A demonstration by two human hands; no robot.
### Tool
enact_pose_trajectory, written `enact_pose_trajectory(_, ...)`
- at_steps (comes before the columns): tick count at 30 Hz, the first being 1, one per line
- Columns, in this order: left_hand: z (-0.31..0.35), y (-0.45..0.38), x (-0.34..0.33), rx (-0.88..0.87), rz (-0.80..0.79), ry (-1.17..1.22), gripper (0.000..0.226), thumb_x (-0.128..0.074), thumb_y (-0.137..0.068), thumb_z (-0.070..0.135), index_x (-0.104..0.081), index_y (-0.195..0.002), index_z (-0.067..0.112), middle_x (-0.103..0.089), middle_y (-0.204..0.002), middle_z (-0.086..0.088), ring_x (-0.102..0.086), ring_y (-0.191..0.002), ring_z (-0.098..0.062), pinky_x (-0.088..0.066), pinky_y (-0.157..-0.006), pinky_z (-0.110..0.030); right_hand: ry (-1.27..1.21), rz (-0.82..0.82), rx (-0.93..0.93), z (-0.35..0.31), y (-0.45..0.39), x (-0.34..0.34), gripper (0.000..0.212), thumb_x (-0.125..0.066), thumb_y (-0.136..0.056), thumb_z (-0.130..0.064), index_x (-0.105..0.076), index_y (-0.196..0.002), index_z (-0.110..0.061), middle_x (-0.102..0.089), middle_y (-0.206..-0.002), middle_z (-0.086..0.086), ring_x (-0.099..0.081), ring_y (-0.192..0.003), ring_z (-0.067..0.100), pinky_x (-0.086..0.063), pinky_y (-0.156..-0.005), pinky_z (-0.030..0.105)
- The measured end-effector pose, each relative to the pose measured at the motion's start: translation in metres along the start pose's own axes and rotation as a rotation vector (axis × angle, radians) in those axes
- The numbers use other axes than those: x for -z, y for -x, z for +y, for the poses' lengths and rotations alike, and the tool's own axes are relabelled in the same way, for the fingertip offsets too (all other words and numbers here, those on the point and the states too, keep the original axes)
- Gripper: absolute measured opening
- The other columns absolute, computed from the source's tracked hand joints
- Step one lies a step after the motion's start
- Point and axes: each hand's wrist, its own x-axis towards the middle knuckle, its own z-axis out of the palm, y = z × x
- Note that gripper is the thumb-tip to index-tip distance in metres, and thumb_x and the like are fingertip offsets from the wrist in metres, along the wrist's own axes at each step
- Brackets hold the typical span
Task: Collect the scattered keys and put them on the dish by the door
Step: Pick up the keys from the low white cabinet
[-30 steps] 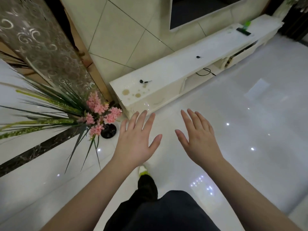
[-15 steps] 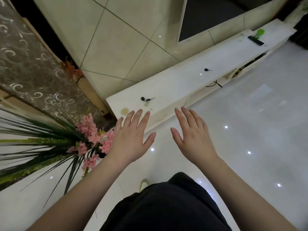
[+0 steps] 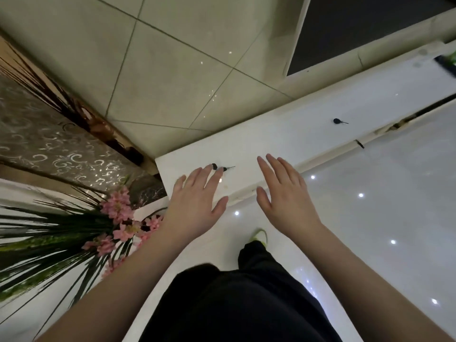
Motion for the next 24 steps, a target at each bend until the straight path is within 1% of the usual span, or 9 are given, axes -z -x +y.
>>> enact_pose_trajectory(4, -0.007, -0.042, -0.011, 0.045, -0.033, 0.003, 0.062, -0.048, -0.094, 0.042, -0.035, -0.148, 0.016, -0.042, -0.150, -0.010, -0.039, -0.136, -0.030, -0.030, -0.108, -0.050, 0.000, -0.083, 0.044, 0.028, -0.049, -0.006, 0.058, -0.045, -0.097, -0.033, -0.028, -0.149, -0.015, -0.032, -0.155, 0.011, -0.024, -0.143, 0.030, -0.020, -0.115, 0.044)
enact_pose_trajectory(8, -0.029, -0.082, -0.038, 0.080, -0.047, 0.036, 0.056, -0.053, -0.093, 0.035, -0.042, -0.144, 0.013, -0.048, -0.144, -0.014, -0.047, -0.128, -0.033, -0.036, -0.102, -0.051, -0.002, -0.132, 0.049, 0.044, -0.081, -0.031, 0.059, -0.049, -0.096, -0.035, -0.031, -0.148, -0.014, -0.035, -0.153, 0.013, -0.028, -0.142, 0.032, -0.023, -0.114, 0.045)
enact_pose_trajectory(12, -0.053, -0.125, -0.088, 0.102, -0.087, 0.064, 0.051, -0.054, -0.093, 0.030, -0.047, -0.140, 0.012, -0.053, -0.139, -0.013, -0.053, -0.122, -0.032, -0.039, -0.096, -0.049, -0.054, -0.212, 0.019, 0.056, -0.103, -0.075, 0.060, -0.050, -0.095, -0.033, -0.030, -0.149, -0.014, -0.031, -0.155, 0.013, -0.025, -0.143, 0.033, -0.022, -0.115, 0.047)
enact_pose_trajectory(14, -0.065, -0.147, -0.120, 0.098, -0.117, 0.079, 0.045, -0.053, -0.094, 0.028, -0.052, -0.136, 0.011, -0.057, -0.134, -0.011, -0.057, -0.114, -0.031, -0.042, -0.090, -0.046, -0.064, -0.246, -0.006, 0.061, -0.113, -0.098, 0.060, -0.050, -0.096, -0.032, -0.030, -0.149, -0.014, -0.029, -0.156, 0.012, -0.024, -0.144, 0.031, -0.020, -0.116, 0.046)
enact_pose_trajectory(16, -0.079, -0.169, -0.155, 0.143, -0.179, 0.126, 0.037, -0.050, -0.095, 0.027, -0.058, -0.129, 0.014, -0.060, -0.127, -0.006, -0.061, -0.106, -0.028, -0.045, -0.085, -0.042, -0.087, -0.269, -0.038, 0.064, -0.123, -0.122, 0.060, -0.049, -0.095, -0.031, -0.029, -0.149, -0.015, -0.028, -0.157, 0.010, -0.021, -0.145, 0.029, -0.019, -0.117, 0.044)
enact_pose_trajectory(18, -0.092, -0.189, -0.193, 0.290, -0.239, 0.275, 0.026, -0.049, -0.095, 0.027, -0.064, -0.114, 0.018, -0.065, -0.114, -0.002, -0.063, -0.095, -0.025, -0.049, -0.079, -0.039, -0.114, -0.285, -0.067, 0.068, -0.133, -0.144, 0.059, -0.049, -0.096, -0.030, -0.029, -0.149, -0.015, -0.026, -0.157, 0.007, -0.019, -0.146, 0.026, -0.019, -0.117, 0.043)
enact_pose_trajectory(20, -0.101, -0.207, -0.230, 0.521, -0.292, 0.502, 0.019, -0.049, -0.094, 0.026, -0.066, -0.100, 0.019, -0.069, -0.099, 0.000, -0.065, -0.084, -0.021, -0.051, -0.073, -0.034, -0.133, -0.303, -0.080, 0.071, -0.141, -0.164, 0.058, -0.047, -0.097, -0.032, -0.027, -0.150, -0.017, -0.024, -0.158, 0.004, -0.015, -0.147, 0.023, -0.016, -0.118, 0.039)
enact_pose_trajectory(22, -0.108, -0.225, -0.265, 0.761, -0.325, 0.739, 0.018, -0.050, -0.094, 0.026, -0.065, -0.099, 0.017, -0.071, -0.094, -0.002, -0.067, -0.080, -0.020, -0.054, -0.071, -0.032, -0.150, -0.305, -0.092, 0.076, -0.146, -0.181, 0.057, -0.046, -0.097, -0.032, -0.028, -0.149, -0.017, -0.024, -0.158, 0.003, -0.014, -0.147, 0.022, -0.013, -0.117, 0.036)
enact_pose_trajectory(24, -0.113, -0.239, -0.297, 0.966, -0.346, 0.921, 0.023, -0.051, -0.094, 0.026, -0.063, -0.109, 0.012, -0.071, -0.098, -0.007, -0.069, -0.081, -0.023, -0.057, -0.075, -0.038, -0.181, -0.291, -0.113, 0.081, -0.147, -0.193, 0.056, -0.049, -0.097, -0.030, -0.032, -0.148, -0.016, -0.028, -0.157, 0.004, -0.017, -0.146, 0.023, -0.015, -0.116, 0.036)
